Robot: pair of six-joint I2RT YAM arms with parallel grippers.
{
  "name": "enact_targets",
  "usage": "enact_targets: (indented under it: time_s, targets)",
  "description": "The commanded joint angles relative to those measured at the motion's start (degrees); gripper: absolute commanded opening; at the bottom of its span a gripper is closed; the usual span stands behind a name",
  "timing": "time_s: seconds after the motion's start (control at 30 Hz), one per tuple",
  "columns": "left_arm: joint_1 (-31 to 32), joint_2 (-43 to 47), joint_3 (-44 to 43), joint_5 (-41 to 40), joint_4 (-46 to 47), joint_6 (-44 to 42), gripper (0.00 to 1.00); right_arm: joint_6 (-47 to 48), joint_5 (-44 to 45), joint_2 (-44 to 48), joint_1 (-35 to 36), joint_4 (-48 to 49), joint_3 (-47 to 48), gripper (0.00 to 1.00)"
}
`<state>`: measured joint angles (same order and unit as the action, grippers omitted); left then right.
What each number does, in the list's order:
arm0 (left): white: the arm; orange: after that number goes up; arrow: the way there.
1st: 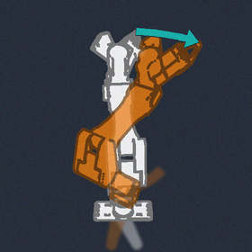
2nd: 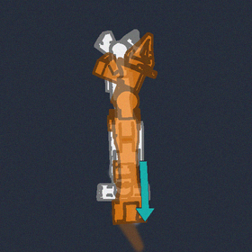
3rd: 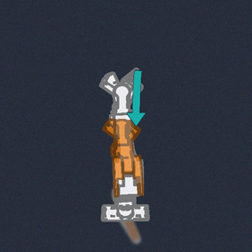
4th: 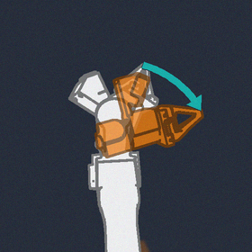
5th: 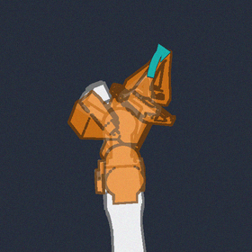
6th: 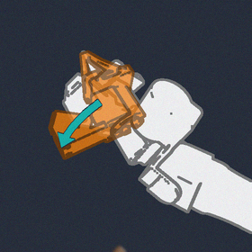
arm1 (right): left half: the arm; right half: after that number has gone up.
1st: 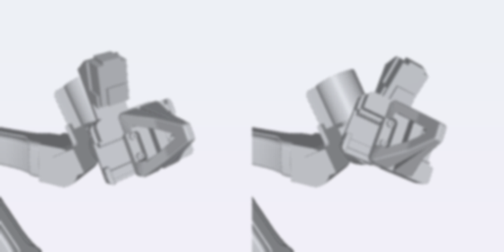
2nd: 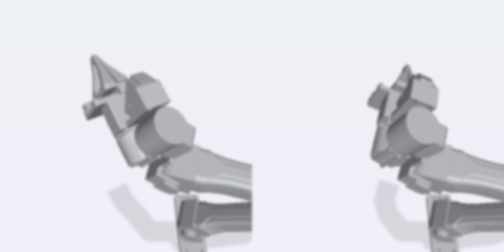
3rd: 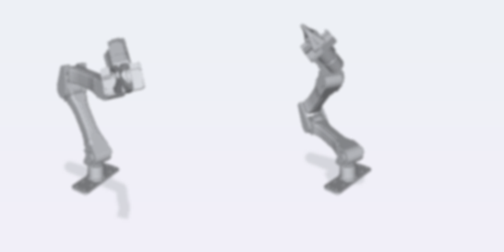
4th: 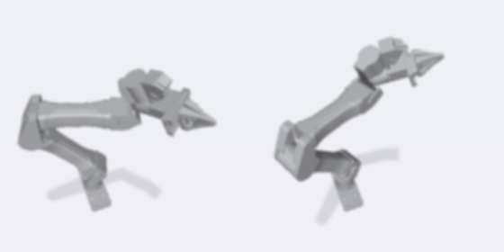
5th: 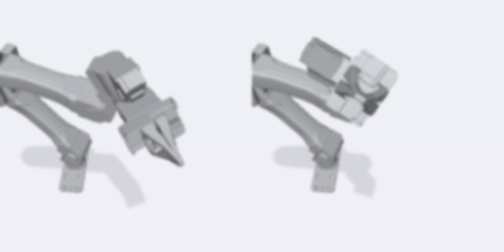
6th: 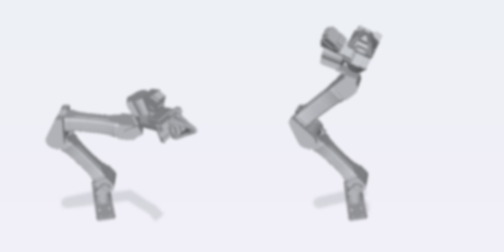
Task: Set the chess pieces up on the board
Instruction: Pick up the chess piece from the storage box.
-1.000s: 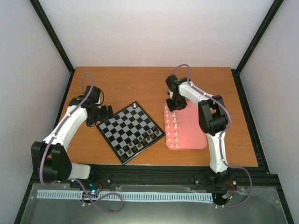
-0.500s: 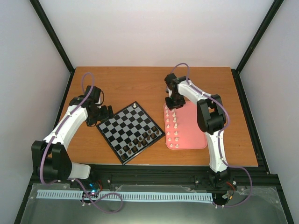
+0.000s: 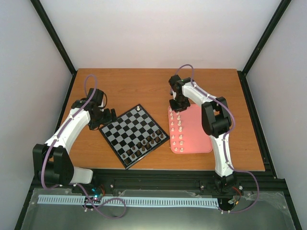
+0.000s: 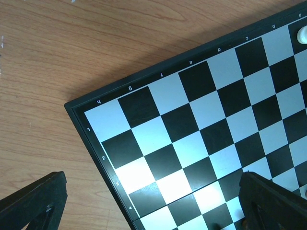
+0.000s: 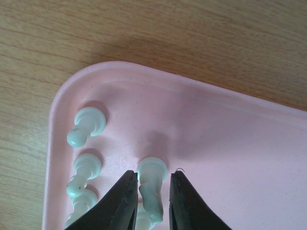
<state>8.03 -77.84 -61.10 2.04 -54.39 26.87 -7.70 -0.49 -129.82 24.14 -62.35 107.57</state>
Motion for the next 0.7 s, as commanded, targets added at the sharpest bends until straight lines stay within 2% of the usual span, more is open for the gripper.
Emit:
enact_targets:
  time_s: [0.0,0.2,0.4,0.5,0.67]
  targets:
    - [-0.4,0.4,0.1,0.7,0.8,-0.1,1.0,0.3,0.4,-0.7,0.0,-0.8,1.4,0.18]
    - [-0.4,0.6,0.4,0.6,0.8,-0.3,1.0,0.2,0.1,-0.2,0.0,-1.4,1.5,0.03]
    - [-0.4,0.7,0.1,0.5,0.7,-0.7,1.0,0.1,0.1,3.2,0.4,-1.3,2.9,0.03]
    - [-0.4,0.6,-0.2,-0.2,0.2,-1.0,1.0,-0.1,0.8,3.7,1.9,-3.4,8.3,0.03]
    - [-0.4,1.2,-0.3,-1.4,-0.6,-1.2,1.0,-0.2,-0.3,0.2,6.6,-9.1,24.1,0.03]
